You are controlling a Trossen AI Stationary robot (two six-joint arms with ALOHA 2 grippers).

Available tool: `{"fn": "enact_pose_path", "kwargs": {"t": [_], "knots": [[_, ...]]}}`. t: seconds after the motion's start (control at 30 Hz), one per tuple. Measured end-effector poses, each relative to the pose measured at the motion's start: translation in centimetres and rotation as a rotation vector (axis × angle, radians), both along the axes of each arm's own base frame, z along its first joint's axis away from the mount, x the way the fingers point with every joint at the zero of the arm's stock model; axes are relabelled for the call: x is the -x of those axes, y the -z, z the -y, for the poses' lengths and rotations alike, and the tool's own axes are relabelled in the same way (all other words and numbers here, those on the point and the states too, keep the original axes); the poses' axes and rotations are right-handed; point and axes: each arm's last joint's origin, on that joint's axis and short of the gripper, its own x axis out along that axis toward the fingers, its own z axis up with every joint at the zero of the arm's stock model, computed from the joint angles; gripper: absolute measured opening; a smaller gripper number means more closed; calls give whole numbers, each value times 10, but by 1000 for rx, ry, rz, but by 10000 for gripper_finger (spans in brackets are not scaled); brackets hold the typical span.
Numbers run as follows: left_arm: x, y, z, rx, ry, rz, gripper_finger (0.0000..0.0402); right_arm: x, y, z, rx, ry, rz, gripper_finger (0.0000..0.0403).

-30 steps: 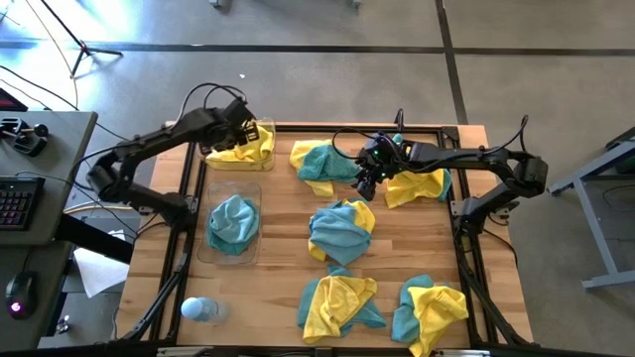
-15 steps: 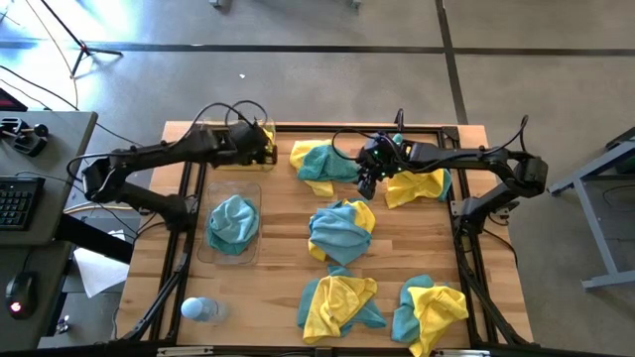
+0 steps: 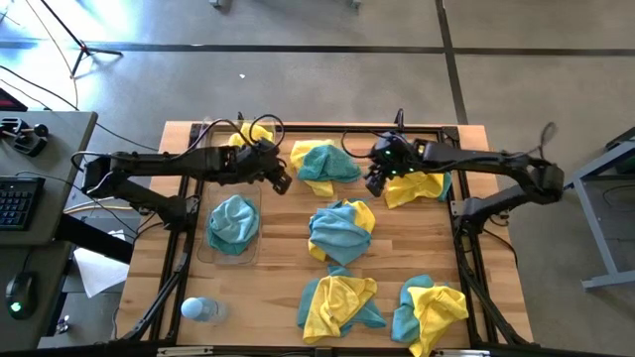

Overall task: Sort microfiber towel by color & place in baskets
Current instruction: Put the blue microfiber cloth into the bottom transparent bin

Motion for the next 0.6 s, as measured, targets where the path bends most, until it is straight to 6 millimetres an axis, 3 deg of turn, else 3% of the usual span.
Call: {"fn": "enact_pose_path", "kwargs": {"t": [0.17,0.3,0.6], "knots": [[-3,-1,0,-34,165,-34,142,28,-25,-28,9,191,3,185],[-4,-1,-2,20,285,-24,142,38,-38,-53,-25,312,85,185],[-6,-1,6,9,418,-46,142,39,-28,-126,-261,330,51,151]]}}
